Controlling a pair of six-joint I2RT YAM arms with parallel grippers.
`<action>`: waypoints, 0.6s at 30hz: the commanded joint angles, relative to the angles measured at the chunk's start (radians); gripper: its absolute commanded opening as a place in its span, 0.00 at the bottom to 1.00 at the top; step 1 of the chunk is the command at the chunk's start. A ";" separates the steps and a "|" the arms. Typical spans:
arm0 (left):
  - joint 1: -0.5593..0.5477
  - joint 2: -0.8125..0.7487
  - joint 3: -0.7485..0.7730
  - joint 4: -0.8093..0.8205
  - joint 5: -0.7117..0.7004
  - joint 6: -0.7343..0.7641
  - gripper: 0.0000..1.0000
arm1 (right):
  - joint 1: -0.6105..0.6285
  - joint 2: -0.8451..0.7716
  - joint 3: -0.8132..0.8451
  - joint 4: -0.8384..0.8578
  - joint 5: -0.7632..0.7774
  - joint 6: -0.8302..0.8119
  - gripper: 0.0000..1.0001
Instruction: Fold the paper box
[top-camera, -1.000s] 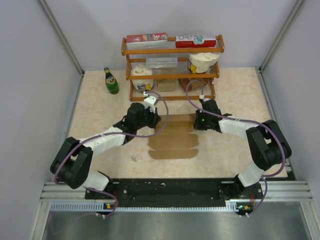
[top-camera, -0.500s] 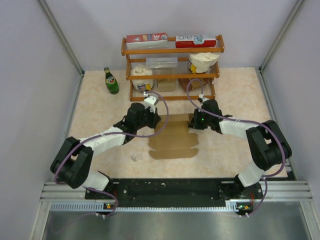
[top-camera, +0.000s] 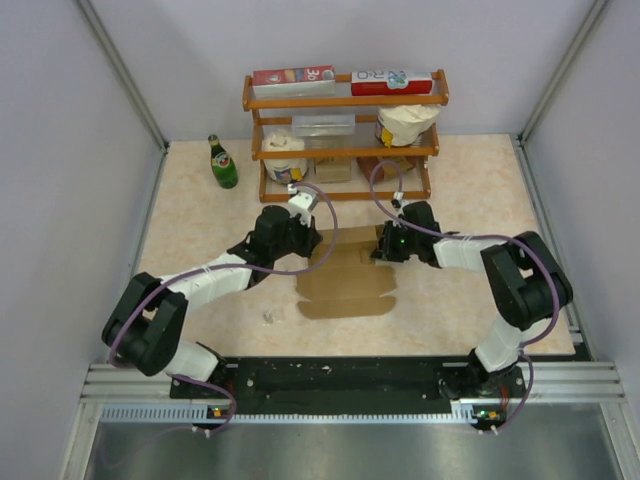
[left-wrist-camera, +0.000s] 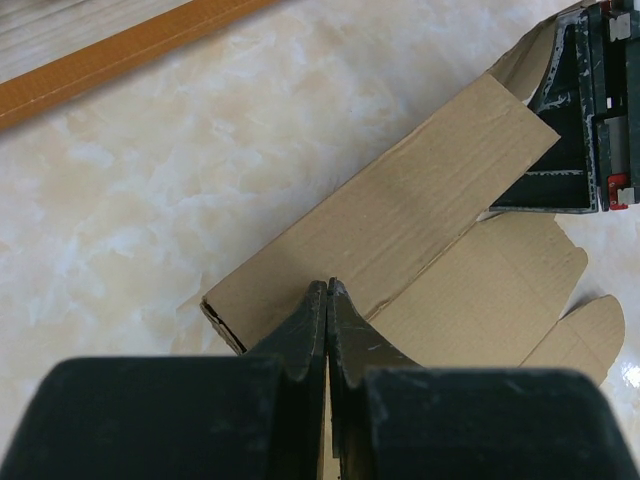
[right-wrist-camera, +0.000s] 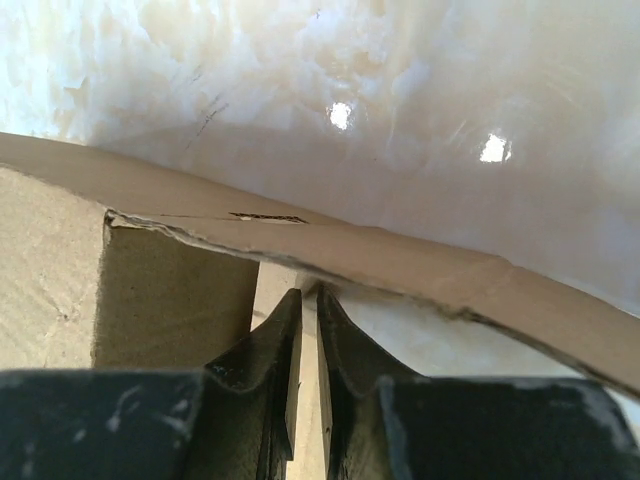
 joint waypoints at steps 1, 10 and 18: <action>-0.001 0.009 0.022 0.033 0.010 -0.009 0.00 | -0.011 0.050 0.032 0.023 -0.003 -0.012 0.11; -0.002 0.014 0.028 0.028 0.014 -0.008 0.00 | -0.011 0.055 0.039 -0.002 0.024 -0.038 0.11; -0.002 0.009 0.027 0.022 0.010 -0.006 0.00 | -0.010 -0.090 0.041 -0.103 0.177 -0.090 0.14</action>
